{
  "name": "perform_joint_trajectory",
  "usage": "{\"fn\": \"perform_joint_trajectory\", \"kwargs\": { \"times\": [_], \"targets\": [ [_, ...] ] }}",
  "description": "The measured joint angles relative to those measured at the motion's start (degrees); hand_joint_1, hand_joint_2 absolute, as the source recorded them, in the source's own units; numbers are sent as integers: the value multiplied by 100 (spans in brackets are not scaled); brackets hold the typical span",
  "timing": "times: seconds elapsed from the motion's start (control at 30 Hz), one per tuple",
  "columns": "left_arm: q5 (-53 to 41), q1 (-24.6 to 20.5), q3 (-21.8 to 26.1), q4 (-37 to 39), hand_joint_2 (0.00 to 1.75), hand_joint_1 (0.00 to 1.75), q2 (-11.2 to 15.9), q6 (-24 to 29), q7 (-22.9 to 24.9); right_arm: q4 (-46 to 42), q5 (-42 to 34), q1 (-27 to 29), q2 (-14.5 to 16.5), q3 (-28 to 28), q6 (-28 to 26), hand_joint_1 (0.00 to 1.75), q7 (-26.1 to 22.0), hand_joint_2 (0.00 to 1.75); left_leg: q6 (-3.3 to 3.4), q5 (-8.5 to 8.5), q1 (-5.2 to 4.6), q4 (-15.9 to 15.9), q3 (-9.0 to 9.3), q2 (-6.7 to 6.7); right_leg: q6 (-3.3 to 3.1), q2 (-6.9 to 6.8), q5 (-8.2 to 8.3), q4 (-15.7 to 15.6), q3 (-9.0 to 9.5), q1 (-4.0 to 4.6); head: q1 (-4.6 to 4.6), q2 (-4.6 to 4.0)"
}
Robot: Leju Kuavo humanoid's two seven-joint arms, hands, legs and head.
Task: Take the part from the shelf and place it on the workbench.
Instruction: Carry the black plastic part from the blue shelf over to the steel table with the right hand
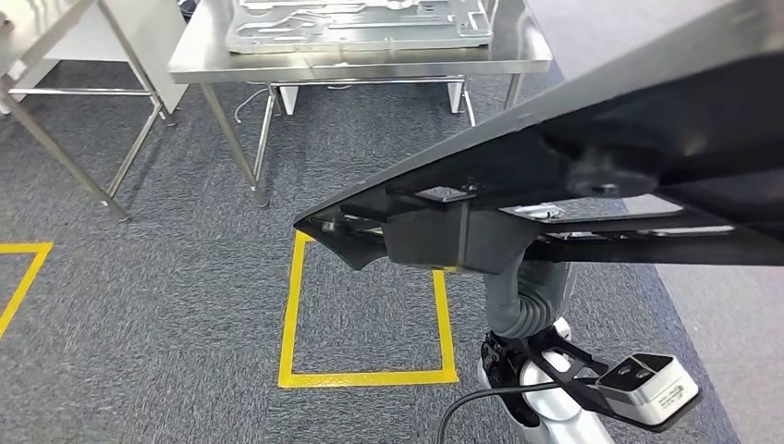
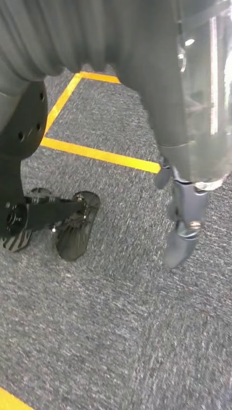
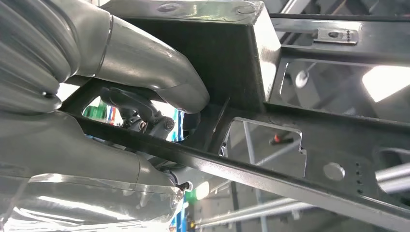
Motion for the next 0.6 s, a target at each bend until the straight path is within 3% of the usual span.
{"fn": "perform_joint_trajectory", "kwargs": {
  "times": [0.03, 0.1, 0.17, 0.2, 0.23, 0.3, 0.37, 0.5, 0.57, 0.6],
  "targets": [
    [4, -13, 0, 0, 175, 0, 1, 0, 2, 0, 8, -5, 1, 0, -10, 175, 0, 175, -25, -93, 11, 122, -43, -103, -34, 48, 8, -20, 14, -15, -1, 0],
    [16, -20, 0, 1, 175, 0, 1, -9, 1, 7, 43, -10, 8, 2, -61, 175, 1, 175, -53, -401, 28, 704, -310, -383, -87, 129, 10, -38, 32, -27, -1, -1],
    [31, 11, 1, 1, 175, 0, 1, -42, -3, 31, 95, -3, 15, 7, -141, 175, 2, 175, -59, -634, 28, 1389, -682, -498, -118, 220, -1, -31, 41, -10, -2, -1],
    [34, 28, 1, 1, 175, 0, 2, -63, -5, 43, 115, 1, 15, 8, -171, 175, 2, 175, -54, -610, 27, 1525, -782, -518, -124, 265, -8, -25, 49, -1, -2, -1],
    [37, 38, 2, 1, 175, 0, 3, -79, -8, 53, 127, 4, 15, 10, -190, 175, 3, 175, -43, -474, 26, 1440, -780, -529, -124, 303, -17, -18, 60, 5, -2, -1],
    [38, 36, 2, 1, 175, 0, 6, -96, -13, 60, 133, 7, 15, 11, -202, 175, 3, 175, 11, -48, 23, 781, -535, -557, -107, 358, -44, -6, 87, 12, -2, -1],
    [37, 24, 2, 1, 175, 0, 12, -125, -33, 60, 142, 5, 15, 12, -221, 175, 3, 175, 79, 164, 2, 180, -293, -589, -62, 391, -73, -1, 92, 29, -2, -1],
    [22, 18, 1, 1, 175, 0, 17, -189, -95, 58, 176, 9, 15, 14, -306, 175, 2, 175, 215, 170, -11, -32, -188, -594, 89, 390, -40, 64, 101, 28, -2, -1],
    [9, 17, 1, 1, 175, 0, 20, -193, -109, 56, 189, 4, 14, 17, -327, 175, 2, 175, 260, 179, 10, -51, -127, -584, 160, 327, -214, 366, -37, 12, -1, -1],
    [5, 17, 1, 1, 175, 0, 22, -195, -114, 56, 194, 6, 14, 21, -339, 175, 2, 175, 273, 174, 13, -54, -115, -577, 194, 293, -373, 680, -201, -2, 0, -1]
  ]
}}
